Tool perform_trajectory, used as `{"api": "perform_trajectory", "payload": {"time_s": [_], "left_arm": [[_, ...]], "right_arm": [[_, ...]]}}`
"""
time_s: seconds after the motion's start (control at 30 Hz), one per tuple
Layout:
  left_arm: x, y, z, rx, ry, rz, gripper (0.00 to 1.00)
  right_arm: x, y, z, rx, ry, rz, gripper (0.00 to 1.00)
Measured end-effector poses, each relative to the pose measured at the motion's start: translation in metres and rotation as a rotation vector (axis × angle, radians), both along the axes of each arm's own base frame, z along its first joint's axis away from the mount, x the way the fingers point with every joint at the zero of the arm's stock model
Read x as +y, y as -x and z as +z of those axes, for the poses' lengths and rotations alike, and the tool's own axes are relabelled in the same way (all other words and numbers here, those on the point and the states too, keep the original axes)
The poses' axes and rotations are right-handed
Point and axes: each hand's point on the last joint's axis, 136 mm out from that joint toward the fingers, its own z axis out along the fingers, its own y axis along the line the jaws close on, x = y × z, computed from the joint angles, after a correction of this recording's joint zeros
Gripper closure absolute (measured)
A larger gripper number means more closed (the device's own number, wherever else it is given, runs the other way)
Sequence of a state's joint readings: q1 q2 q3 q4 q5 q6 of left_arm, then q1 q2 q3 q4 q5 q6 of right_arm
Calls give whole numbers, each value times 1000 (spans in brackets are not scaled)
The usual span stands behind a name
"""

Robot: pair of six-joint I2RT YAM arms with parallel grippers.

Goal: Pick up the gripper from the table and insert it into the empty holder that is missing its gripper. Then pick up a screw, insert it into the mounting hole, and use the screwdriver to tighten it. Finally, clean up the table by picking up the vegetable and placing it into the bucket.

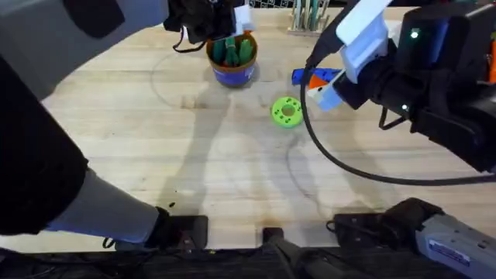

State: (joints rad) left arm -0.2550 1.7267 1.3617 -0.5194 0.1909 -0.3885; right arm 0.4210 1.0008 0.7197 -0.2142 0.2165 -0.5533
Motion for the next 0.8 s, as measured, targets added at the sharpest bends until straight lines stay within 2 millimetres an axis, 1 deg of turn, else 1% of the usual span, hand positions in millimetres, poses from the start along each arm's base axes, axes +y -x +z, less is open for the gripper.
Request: {"api": "perform_trajectory", "payload": {"time_s": [0.03,0.07,0.17,0.23,0.3,0.37,0.43,0.47,0.53,0.57,0.6,0.67,0.8], "left_arm": [[0,0,0,1,1,1,57],[1,0,0,-2,-5,-5,26],[1,2,2,-23,-41,-55,16],[2,6,10,-36,-69,-94,16],[4,13,26,-58,-98,-134,15],[7,23,51,-93,-126,-175,15],[12,42,76,-116,-156,-215,16],[16,56,89,-122,-173,-237,14],[23,86,106,-118,-201,-274,15],[27,101,111,-110,-213,-291,15],[32,119,115,-93,-225,-307,15],[39,147,118,-55,-241,-330,15],[50,190,115,35,-261,-362,15]], "right_arm": [[0,0,0,0,-1,0,10],[0,0,0,1,-4,-2,10],[0,0,0,7,-23,-17,9],[-2,3,-1,28,-46,-37,11],[-5,10,2,62,-78,-69,10],[-8,18,14,91,-115,-102,9],[-13,29,31,123,-142,-131,9],[-16,36,40,143,-152,-147,9],[-22,49,56,177,-175,-178,9],[-25,56,61,196,-183,-194,9],[-28,63,66,217,-194,-213,9],[-33,73,73,248,-215,-245,9],[-39,88,74,285,-262,-303,9]]}}
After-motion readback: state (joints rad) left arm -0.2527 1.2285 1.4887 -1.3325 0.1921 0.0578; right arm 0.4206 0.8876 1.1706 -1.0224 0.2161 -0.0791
